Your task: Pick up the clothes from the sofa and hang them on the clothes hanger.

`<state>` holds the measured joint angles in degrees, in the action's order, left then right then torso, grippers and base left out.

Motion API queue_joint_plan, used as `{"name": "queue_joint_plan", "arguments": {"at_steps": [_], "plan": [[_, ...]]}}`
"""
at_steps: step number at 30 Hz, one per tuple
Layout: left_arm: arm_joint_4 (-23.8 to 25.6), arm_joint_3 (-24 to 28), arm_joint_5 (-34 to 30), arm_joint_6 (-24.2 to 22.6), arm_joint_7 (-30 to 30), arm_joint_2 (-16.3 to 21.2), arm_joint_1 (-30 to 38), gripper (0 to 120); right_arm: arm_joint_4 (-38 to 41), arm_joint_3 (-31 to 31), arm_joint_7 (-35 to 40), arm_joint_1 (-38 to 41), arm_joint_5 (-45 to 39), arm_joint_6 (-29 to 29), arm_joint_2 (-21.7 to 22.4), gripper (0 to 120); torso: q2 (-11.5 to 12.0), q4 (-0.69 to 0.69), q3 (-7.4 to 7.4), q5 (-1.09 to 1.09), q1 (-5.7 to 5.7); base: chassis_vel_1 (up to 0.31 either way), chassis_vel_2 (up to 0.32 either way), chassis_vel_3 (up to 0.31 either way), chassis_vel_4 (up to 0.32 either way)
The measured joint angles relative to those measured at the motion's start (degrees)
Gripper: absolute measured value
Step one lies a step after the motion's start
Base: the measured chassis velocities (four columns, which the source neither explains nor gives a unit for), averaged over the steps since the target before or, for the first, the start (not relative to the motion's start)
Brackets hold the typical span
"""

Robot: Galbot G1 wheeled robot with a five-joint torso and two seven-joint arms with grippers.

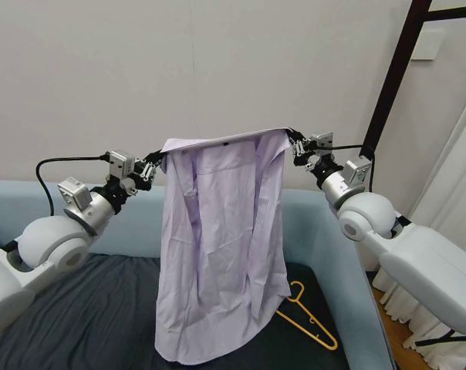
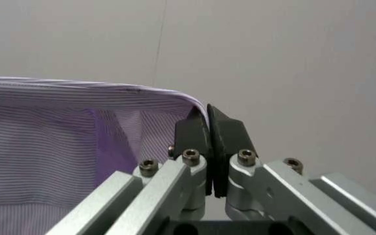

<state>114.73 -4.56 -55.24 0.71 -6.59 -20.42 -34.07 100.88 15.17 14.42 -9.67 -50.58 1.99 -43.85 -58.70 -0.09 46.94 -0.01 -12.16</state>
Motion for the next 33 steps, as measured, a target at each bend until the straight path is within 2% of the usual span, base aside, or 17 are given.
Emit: {"name": "queue_joint_plan", "arguments": {"at_steps": [3,6,7,8,14,19,23,27,31,32,33], "plan": [[1.8,-2.1,0.0,-0.4,-0.8,1.8,-2.6,0,2.2,0.0,0.0,-0.7,-0.7,0.8,1.2,0,0.0,0.01,-0.01,0.01,0.01,0.000,0.000,0.000,0.000],[5.7,-5.9,0.0,-1.3,-3.3,4.1,-7.7,0,7.5,-1.3,2.5,-3.2,-2.2,2.4,3.1,0,0.0,0.02,-0.01,0.00,0.01,0.000,0.000,0.000,0.000],[7.1,-6.8,-0.1,-1.6,-3.8,4.5,-8.7,0,9.6,-2.6,3.0,-4.9,-2.5,2.9,4.1,0,0.0,0.05,-0.01,0.00,0.01,0.000,0.000,0.000,0.000],[8.7,-7.4,-0.2,-1.9,-4.4,4.8,-9.4,0,11.5,-4.1,3.3,-6.8,-2.7,3.5,5.1,0,0.0,0.00,-0.01,0.00,0.01,0.000,0.000,0.000,0.000],[16.6,-11.5,-2.7,-4.5,-7.2,7.3,-11.0,0,19.8,-11.6,2.8,-15.6,-4.9,5.5,9.2,0,0.0,-0.02,-0.01,0.03,0.01,0.000,0.000,0.000,0.000],[19.7,-14.4,-5.7,-7.5,-8.9,10.2,-10.7,0,23.6,-16.0,2.1,-19.6,-6.4,6.4,12.1,0,0.0,0.00,-0.02,0.02,0.02,0.000,0.000,0.000,0.000],[20.3,-14.6,-6.0,-8.8,-9.4,10.8,-10.7,0,24.3,-17.4,1.9,-21.0,-7.1,6.9,12.4,0,0.0,0.00,-0.02,0.02,0.02,0.000,0.000,0.000,0.000],[19.8,-13.4,-6.1,-10.9,-10.3,9.0,-12.1,0,24.2,-17.3,2.7,-23.1,-9.1,8.3,10.7,0,0.0,0.00,-0.02,0.01,0.02,0.000,0.000,0.000,0.000],[16.7,-11.1,-6.0,-12.4,-10.9,5.1,-15.0,0,21.2,-13.5,3.7,-25.4,-10.0,9.5,7.0,0,0.0,0.00,0.00,0.00,0.02,0.000,0.000,0.000,0.000],[16.7,-11.1,-6.0,-12.4,-10.9,5.1,-15.0,0,21.2,-13.5,3.7,-25.4,-10.0,9.5,7.0,0,0.0,0.00,0.00,0.00,0.02,0.000,0.000,0.000,0.000],[15.2,-10.4,-5.8,-12.9,-11.0,3.2,-16.7,0,19.7,-11.8,4.0,-26.2,-10.0,9.8,5.3,0,0.0,0.00,0.00,-0.01,0.02,0.000,0.000,0.000,0.000]]}}
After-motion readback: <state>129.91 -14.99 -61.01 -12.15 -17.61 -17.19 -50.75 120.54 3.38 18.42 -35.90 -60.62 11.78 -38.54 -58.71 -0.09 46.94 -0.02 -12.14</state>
